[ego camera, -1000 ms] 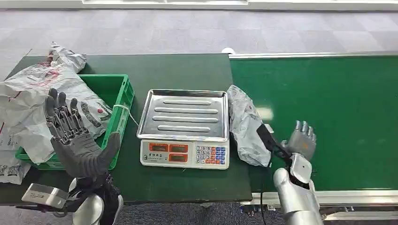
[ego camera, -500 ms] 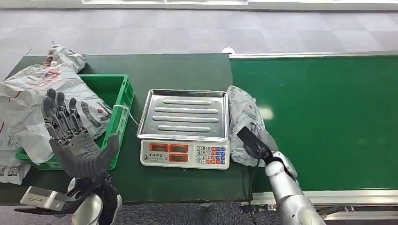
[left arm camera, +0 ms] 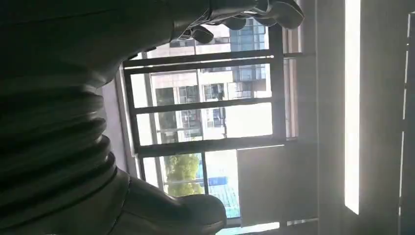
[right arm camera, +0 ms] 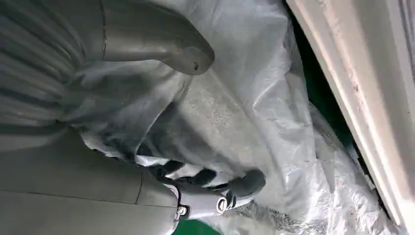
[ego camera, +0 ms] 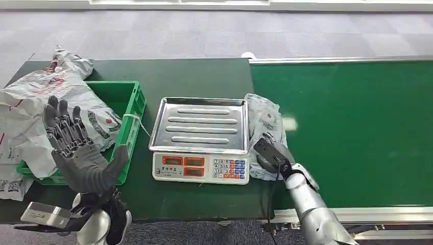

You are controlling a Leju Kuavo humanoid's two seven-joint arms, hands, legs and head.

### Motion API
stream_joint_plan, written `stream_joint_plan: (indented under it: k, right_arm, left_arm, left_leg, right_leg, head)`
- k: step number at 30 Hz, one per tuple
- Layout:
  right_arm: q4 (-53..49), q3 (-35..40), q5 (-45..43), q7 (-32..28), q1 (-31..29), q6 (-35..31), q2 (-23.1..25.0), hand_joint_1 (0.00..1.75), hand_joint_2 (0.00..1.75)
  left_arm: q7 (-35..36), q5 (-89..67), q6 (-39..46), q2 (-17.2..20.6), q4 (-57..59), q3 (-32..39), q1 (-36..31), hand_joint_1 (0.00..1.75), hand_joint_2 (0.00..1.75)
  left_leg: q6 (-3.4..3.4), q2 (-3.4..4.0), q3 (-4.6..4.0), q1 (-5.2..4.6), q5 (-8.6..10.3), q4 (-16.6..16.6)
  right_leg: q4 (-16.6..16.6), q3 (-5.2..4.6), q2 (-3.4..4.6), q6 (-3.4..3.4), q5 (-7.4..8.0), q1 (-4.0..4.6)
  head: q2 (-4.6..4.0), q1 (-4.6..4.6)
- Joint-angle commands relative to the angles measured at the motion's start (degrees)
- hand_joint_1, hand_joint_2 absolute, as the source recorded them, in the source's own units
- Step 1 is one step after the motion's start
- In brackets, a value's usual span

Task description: Moved the parcel from conveyor to table for the left to box.

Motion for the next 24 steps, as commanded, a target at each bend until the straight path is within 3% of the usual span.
stream_joint_plan:
  k: [1, 23, 24]
  right_arm:
    - [6.21, 5.1, -0.15, 0.03, -2.85, 0.82, -0.21, 1.75, 1.75]
    - [4.57, 7.06, -0.89, 0.5, -3.7, -3.54, 0.04, 1.75, 1.75]
    - [3.2, 7.27, -0.88, 0.89, -3.27, -8.76, 0.27, 1.75, 1.75]
  left_arm:
    - [-0.04, -0.13, -0.28, 0.44, 2.53, 2.64, -1.79, 0.0, 1.75]
    - [-0.41, -0.43, 0.06, 0.03, 1.95, 3.8, -1.87, 0.0, 1.75]
    - [-0.4, -0.5, 0.31, -0.29, 1.71, 4.05, -1.65, 0.0, 1.75]
  left_leg:
    - [0.01, 0.11, 0.16, -0.02, 0.01, -0.12]
    - [-0.01, 0.17, 0.09, -0.01, -0.01, -0.05]
    - [-0.01, 0.18, 0.16, -0.02, -0.01, -0.1]
  right_leg:
    - [-0.1, 0.13, 0.03, -0.05, 0.02, 0.0]
    - [-0.02, 0.03, 0.15, -0.06, 0.03, 0.01]
    - [-0.05, 0.09, 0.13, -0.08, 0.03, 0.0]
  head:
    - [0.0, 0.02]
    - [0.0, 0.0]
    - [0.0, 0.02]
